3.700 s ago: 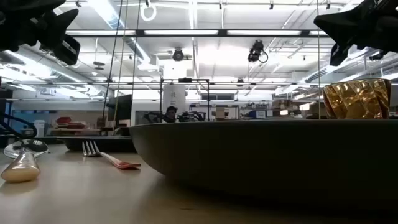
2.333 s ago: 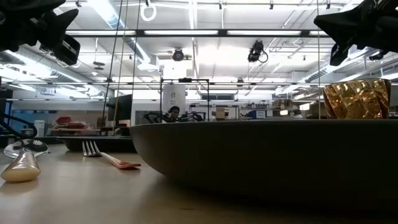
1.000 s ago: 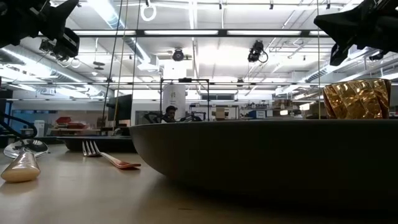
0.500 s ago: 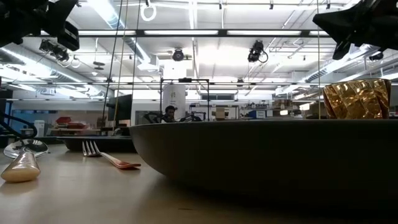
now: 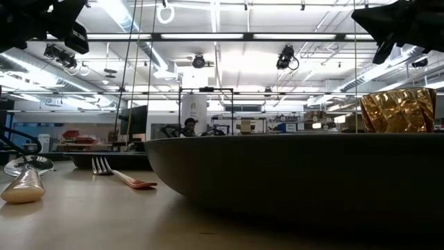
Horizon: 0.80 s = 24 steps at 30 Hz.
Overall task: Pick and place plate/cup/fork/spoon on tray
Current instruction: Put the brown cup on the black tray
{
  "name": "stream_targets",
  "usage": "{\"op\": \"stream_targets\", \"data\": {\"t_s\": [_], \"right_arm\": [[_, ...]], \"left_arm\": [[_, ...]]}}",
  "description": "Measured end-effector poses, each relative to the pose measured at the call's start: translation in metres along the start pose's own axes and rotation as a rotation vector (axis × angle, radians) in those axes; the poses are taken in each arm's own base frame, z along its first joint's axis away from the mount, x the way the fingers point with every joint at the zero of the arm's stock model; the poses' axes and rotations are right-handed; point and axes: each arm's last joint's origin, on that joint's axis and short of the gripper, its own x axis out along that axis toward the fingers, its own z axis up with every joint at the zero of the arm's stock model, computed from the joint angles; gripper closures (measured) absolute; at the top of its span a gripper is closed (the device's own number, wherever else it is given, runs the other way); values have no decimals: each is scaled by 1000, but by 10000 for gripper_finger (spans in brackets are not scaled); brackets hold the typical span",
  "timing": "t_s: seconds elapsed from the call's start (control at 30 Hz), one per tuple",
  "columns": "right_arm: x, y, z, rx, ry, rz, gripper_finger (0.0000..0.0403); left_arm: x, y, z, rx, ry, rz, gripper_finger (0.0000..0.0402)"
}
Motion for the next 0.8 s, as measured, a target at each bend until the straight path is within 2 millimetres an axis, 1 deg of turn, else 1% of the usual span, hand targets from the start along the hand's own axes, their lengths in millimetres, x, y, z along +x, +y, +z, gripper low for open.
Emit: {"op": "stream_targets", "data": {"t_s": [0.07, 0.13, 0.33, 0.43, 0.63, 0.8], "right_arm": [[0, -1, 0, 59, 0, -33, 380], [1, -2, -3, 98, 21, -61, 380], [4, -4, -18, 120, 134, -179, 380], [7, -4, -22, 103, 176, -215, 380], [20, 1, -18, 73, 274, -244, 380], [33, 6, -14, 9, 436, -273, 380]], "left_arm": [[0, 1, 0, 25, 3, 40, 292], [0, 3, -2, 88, 21, 111, 292], [-2, 12, -5, 290, 96, 398, 292], [-4, 14, -4, 355, 120, 494, 292], [-4, 15, -3, 386, 124, 529, 292], [-4, 15, 3, 450, 83, 539, 292]]}}
